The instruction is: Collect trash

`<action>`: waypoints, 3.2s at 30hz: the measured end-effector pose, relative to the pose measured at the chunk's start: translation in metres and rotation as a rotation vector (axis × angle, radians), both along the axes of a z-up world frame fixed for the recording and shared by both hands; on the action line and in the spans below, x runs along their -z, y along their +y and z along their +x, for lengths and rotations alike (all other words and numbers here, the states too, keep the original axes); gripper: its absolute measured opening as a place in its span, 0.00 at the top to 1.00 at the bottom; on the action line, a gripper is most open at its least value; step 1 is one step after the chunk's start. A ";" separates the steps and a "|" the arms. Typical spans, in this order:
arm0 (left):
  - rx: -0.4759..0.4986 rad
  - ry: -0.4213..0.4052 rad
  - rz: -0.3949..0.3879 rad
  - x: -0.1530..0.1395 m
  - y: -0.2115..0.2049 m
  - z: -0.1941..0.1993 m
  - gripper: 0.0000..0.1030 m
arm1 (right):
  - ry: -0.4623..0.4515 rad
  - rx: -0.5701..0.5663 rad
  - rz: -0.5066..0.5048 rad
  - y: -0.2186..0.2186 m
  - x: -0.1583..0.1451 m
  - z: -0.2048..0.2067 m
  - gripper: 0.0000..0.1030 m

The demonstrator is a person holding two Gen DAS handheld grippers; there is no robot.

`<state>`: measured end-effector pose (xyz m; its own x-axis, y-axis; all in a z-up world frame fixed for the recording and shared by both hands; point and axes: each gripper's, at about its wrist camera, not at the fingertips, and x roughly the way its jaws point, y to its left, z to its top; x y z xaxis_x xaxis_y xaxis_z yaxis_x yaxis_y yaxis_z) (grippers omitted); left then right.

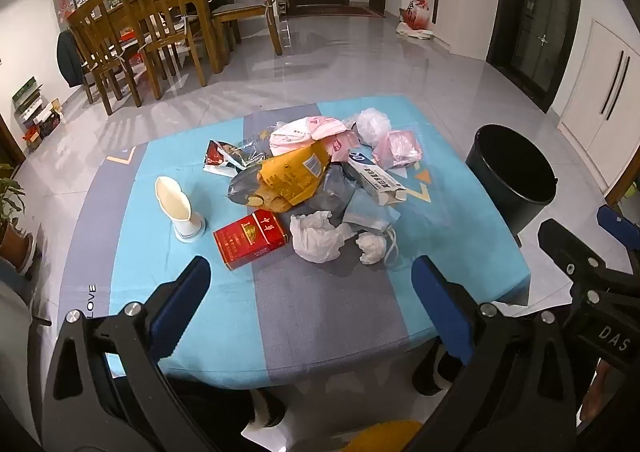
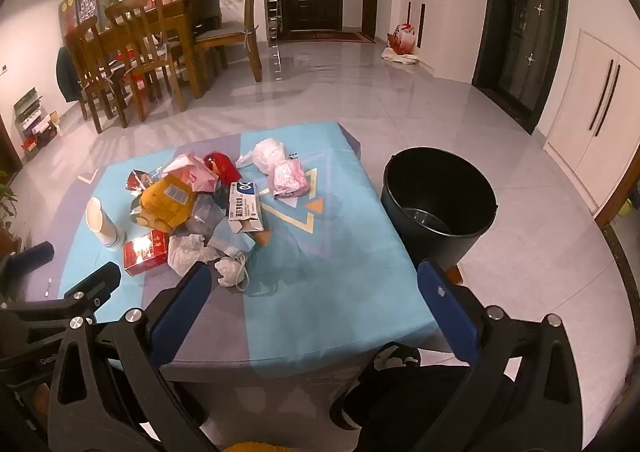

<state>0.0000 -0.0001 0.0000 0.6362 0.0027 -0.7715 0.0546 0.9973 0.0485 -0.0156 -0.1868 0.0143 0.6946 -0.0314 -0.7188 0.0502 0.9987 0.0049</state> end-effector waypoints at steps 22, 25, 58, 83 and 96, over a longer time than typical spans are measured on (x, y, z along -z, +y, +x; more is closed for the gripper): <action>0.013 -0.020 0.014 -0.005 -0.005 -0.006 0.03 | -0.008 -0.006 0.008 0.000 0.001 -0.001 0.02; 0.017 -0.022 0.015 -0.006 -0.005 -0.007 0.03 | -0.009 -0.003 0.008 0.000 0.002 -0.001 0.02; 0.017 -0.019 0.013 -0.001 -0.005 -0.006 0.03 | -0.002 -0.009 0.016 -0.001 0.002 0.001 0.02; 0.016 -0.020 0.013 -0.002 -0.004 -0.006 0.03 | -0.002 -0.009 0.016 -0.001 0.001 0.001 0.02; 0.017 -0.016 0.014 0.000 -0.004 -0.005 0.03 | 0.000 -0.011 0.021 0.000 0.002 0.001 0.02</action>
